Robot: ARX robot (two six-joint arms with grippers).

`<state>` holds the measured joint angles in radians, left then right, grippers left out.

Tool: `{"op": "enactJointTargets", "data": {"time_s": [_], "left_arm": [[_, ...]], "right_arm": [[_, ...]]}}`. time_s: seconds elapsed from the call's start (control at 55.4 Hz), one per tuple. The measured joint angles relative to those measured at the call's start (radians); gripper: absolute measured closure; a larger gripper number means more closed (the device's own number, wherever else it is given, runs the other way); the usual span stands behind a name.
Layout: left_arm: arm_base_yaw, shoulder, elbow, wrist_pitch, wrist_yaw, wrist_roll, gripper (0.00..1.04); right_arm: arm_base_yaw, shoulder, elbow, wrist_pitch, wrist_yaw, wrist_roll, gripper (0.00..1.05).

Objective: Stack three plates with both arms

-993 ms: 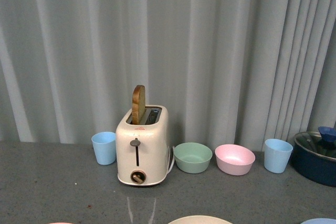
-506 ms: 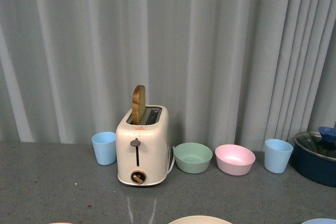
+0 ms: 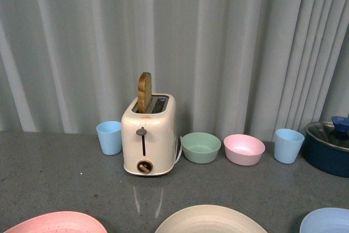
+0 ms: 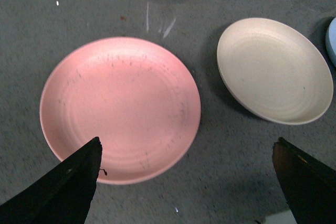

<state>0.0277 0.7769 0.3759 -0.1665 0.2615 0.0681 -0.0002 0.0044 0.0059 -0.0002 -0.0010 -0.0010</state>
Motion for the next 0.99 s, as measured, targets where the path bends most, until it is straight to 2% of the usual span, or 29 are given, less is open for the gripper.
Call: {"op": "enactJointTargets", "data": {"time_s": [0.126,0.361,0.722,0.993], "left_arm": [[0.024,0.357,0.196,0.043,-0.023,0.087,0.07],[0.042,0.822,0.511,-0.108,-0.079,0.244,0.07],[0.139,1.101,0.718,-0.195,-0.185,0.419,0.07],[0.185,1.189,0.786,-0.259,-0.174,0.445,0.07]], "right_arm": [[0.0,0.0,0.0,0.0,0.0,0.0,0.07],[0.0,0.0,0.0,0.0,0.0,0.0,0.07],[0.0,0.0,0.0,0.0,0.0,0.0,0.07],[0.0,0.0,0.0,0.0,0.0,0.0,0.07]]}}
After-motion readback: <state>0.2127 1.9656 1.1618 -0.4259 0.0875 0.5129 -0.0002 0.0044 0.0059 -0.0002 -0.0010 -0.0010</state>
